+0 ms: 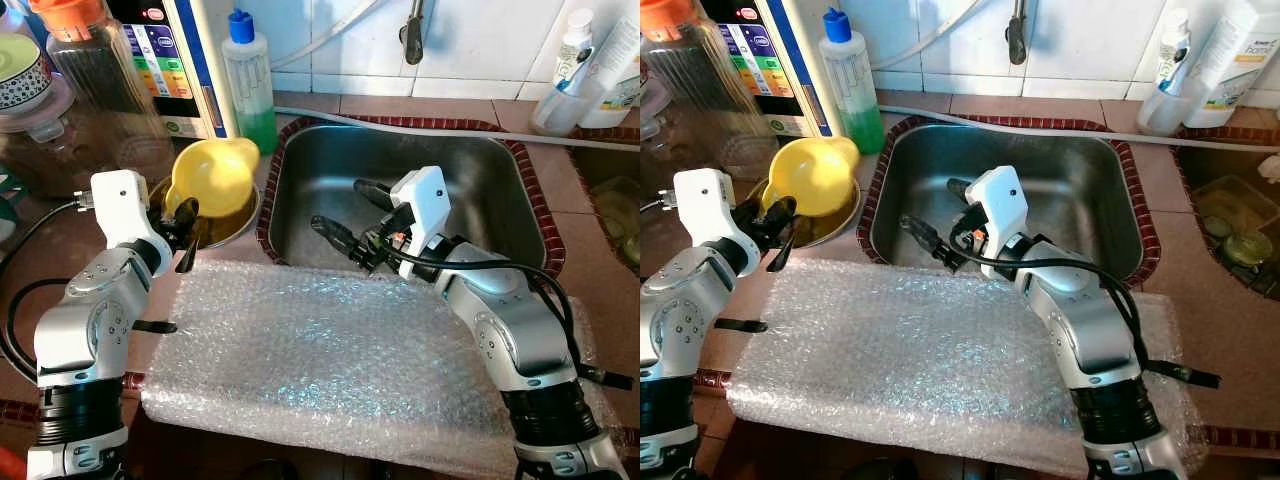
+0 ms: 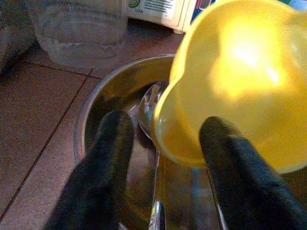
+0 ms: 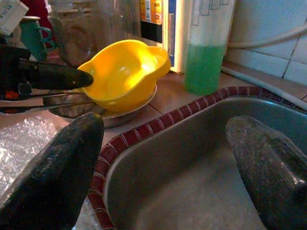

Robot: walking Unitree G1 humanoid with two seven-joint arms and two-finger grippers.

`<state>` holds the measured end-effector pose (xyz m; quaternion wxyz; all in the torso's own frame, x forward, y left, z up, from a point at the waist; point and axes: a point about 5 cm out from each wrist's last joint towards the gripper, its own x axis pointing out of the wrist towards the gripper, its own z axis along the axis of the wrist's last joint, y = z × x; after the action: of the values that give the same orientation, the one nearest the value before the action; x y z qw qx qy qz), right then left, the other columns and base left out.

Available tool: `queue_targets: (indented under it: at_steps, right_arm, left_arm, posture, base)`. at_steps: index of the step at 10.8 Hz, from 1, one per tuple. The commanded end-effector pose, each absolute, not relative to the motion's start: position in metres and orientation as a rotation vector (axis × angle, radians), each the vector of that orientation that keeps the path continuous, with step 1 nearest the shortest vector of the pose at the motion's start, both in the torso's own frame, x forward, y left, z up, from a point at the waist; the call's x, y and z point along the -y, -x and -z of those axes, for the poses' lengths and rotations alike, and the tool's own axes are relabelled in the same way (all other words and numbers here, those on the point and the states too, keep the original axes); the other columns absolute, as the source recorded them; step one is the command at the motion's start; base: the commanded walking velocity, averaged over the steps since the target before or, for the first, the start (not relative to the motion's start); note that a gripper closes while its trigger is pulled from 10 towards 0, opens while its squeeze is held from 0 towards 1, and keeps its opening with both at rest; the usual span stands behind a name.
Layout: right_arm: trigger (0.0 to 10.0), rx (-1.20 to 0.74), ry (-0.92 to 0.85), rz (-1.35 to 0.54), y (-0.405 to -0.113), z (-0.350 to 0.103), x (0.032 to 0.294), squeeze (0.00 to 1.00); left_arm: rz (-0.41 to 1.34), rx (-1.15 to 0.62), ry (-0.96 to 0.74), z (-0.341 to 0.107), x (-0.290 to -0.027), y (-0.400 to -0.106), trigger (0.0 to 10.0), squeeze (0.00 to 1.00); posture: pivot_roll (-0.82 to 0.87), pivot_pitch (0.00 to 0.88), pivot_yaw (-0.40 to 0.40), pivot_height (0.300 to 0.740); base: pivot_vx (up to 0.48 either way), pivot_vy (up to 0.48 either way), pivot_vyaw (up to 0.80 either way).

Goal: Kitchen organization

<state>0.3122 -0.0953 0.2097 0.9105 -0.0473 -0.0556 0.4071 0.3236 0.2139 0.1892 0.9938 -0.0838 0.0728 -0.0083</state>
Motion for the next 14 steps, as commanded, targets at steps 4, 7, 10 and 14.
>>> queue_targets:
  at_steps: [4, 7, 10, 14]
  right_arm:
    - [10.0, 0.136, 0.13, -0.865, -0.308, -0.214, 0.092, 0.0]
    - [10.0, 0.134, 0.133, -0.867, -0.308, -0.213, 0.092, 0.0]
    - [10.0, 0.134, 0.138, -0.863, -0.308, -0.213, 0.093, 0.0]
    - [10.0, 0.136, 0.141, -0.862, -0.31, -0.214, 0.093, 0.0]
  left_arm:
    - [-0.019, -0.167, 0.205, -0.184, -0.223, -0.32, 0.0, 0.0]
    - [-0.029, -0.168, 0.215, -0.183, -0.225, -0.319, 0.0, 0.0]
    - [-0.026, -0.162, 0.212, -0.183, -0.223, -0.32, 0.0, 0.0]
    - [-0.082, -0.01, 0.222, -0.201, -0.232, -0.321, 0.0, 0.0]
  posture:
    - [-0.12, 0.182, 0.058, 0.74]
    - [-0.12, 0.183, 0.056, 0.74]
    - [-0.12, 0.186, 0.056, 0.74]
    - [-0.12, 0.183, 0.056, 0.74]
  base:
    - [0.0, 0.0, 0.0]
    - [0.0, 0.0, 0.0]
    - [0.0, 0.0, 0.0]
    - [0.0, 0.0, 0.0]
